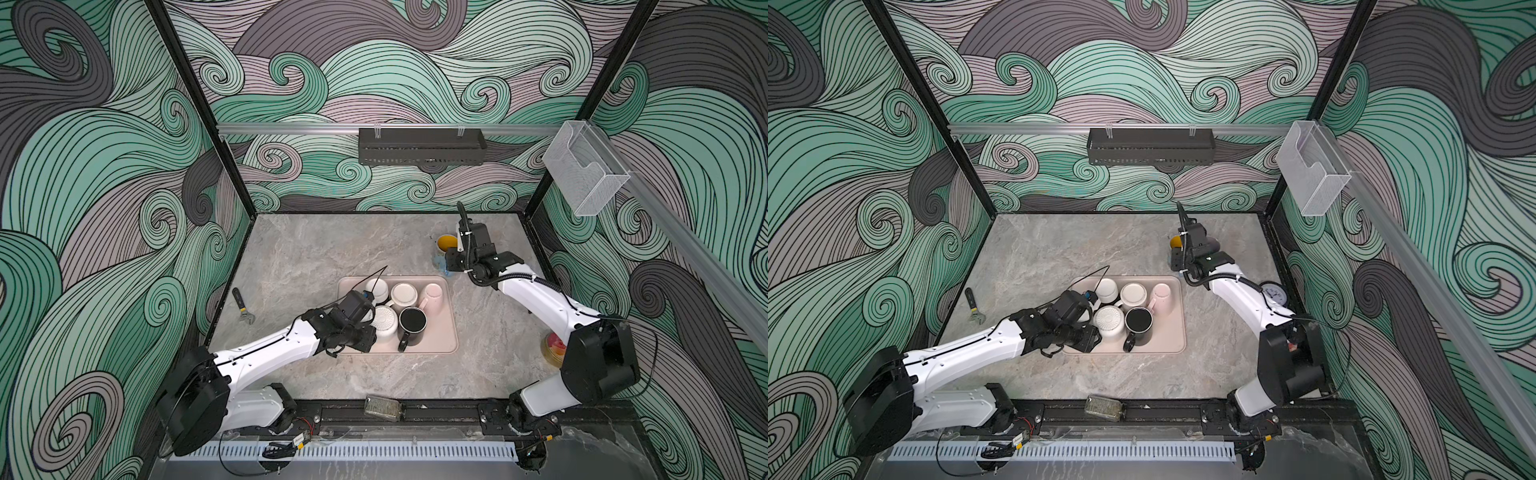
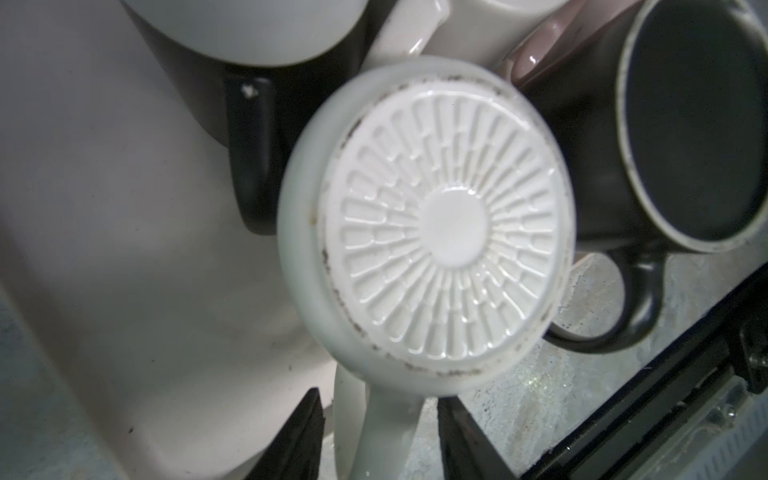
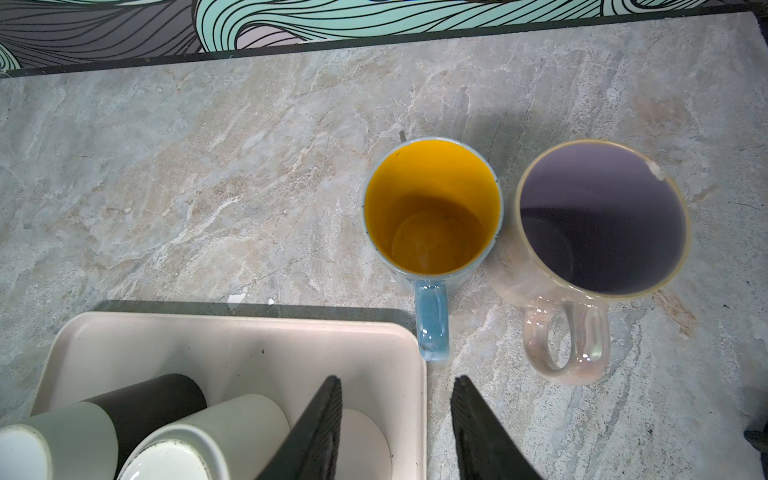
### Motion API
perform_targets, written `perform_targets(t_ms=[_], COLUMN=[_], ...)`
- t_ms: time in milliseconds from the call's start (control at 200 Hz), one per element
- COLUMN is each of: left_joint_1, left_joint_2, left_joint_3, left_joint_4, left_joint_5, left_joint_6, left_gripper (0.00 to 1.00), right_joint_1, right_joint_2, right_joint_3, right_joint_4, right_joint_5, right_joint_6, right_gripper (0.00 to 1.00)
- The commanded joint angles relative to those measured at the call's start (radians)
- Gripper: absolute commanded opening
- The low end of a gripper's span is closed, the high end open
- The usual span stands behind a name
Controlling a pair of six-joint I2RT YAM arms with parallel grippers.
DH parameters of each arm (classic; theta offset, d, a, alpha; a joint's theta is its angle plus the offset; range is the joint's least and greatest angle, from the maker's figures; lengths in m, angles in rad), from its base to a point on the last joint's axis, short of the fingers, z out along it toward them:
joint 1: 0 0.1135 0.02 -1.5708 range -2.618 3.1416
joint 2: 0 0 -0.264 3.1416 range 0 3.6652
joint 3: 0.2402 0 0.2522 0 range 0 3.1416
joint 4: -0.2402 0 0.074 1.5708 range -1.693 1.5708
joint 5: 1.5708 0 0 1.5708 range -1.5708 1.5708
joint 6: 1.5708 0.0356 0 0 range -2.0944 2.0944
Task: Turn the mug right side up
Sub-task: 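Lower the left gripper onto the upside-down white mug's base and close it, then lift the white mug off the tray with the left gripper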
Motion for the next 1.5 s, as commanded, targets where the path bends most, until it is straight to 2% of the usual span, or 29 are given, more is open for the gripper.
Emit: perform_targets(t_ms=[0,310,795,1076,1136,1251,1496], left_joint_1=[-0.007,-0.010,-0.014,-0.026,-0.033,-0.051,-0.085], left_joint_2=[0.021,0.066,0.085,0.088,0.085,0.089,0.056], left_joint_3=[0.028,0.039,0.039,0.055,0.060,0.074,0.096], left_joint_4=[-0.012,0.020,0.087,0.060,0.045,0.010,-0.060], left_joint_5=[-0.044,-0.051,-0.093,-0.120,-0.138,-0.182,-0.241], left_joint_6=[0.001,0.025,0.038,0.044,0.046,0.060,0.088], left_gripper=[0.49,0.46,0.29,0.25,0.21,0.00,0.00], right_joint_1=[0.004,0.005,0.010,0.031,0.035,0.039,0.046], right_joint_2=[0.004,0.008,0.013,0.026,0.028,0.026,0.010], right_joint_3=[-0.010,-0.016,-0.021,-0.026,-0.026,-0.027,-0.026], right_joint_4=[0.026,0.032,0.041,0.047,0.049,0.048,0.042], right_joint_5=[-0.007,-0.013,-0.029,-0.031,-0.031,-0.028,-0.025], right_joint_6=[0.012,0.012,0.023,0.032,0.033,0.034,0.031], right_gripper=[0.45,0.45,0.43,0.42,0.42,0.41,0.40])
